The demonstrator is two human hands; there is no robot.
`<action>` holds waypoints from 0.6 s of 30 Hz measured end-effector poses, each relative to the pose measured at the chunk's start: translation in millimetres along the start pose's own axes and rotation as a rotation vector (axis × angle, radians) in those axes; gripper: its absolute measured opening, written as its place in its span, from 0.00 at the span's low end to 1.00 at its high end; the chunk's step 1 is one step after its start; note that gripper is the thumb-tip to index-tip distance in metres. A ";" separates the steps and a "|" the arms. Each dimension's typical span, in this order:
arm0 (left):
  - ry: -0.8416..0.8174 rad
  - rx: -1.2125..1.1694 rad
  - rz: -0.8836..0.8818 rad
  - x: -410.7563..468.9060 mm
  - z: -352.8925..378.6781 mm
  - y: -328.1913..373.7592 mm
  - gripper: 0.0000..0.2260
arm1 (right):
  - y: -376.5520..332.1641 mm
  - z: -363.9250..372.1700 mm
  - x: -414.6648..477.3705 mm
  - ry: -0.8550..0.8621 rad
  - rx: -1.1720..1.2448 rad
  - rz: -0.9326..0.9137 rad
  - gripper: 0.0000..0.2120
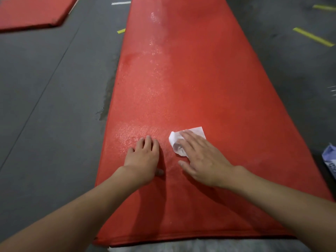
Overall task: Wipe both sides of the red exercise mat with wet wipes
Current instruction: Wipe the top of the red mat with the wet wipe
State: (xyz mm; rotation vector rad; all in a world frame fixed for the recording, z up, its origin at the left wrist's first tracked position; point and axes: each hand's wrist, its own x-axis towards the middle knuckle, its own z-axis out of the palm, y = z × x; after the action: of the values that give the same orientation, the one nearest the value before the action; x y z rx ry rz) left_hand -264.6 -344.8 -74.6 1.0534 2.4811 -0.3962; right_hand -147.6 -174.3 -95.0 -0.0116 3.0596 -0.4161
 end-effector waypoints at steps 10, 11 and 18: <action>0.010 -0.001 0.003 2.2 2.1 -2.1 0.48 | 19.2 22.7 -4.3 -0.185 -0.129 -0.159 0.31; 0.013 0.000 0.003 2.1 2.1 -2.0 0.48 | 25.2 19.8 -6.3 -0.205 -0.131 -0.226 0.30; 0.003 -0.009 0.013 5.8 -1.5 -1.3 0.47 | 41.3 9.9 14.3 -0.165 -0.144 -0.082 0.31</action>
State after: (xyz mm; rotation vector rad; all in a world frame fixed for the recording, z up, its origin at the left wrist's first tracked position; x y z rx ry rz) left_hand -269.6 -341.5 -76.0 1.0667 2.4748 -0.3799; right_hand -161.3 -137.3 -116.3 -0.1690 2.9252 -0.1876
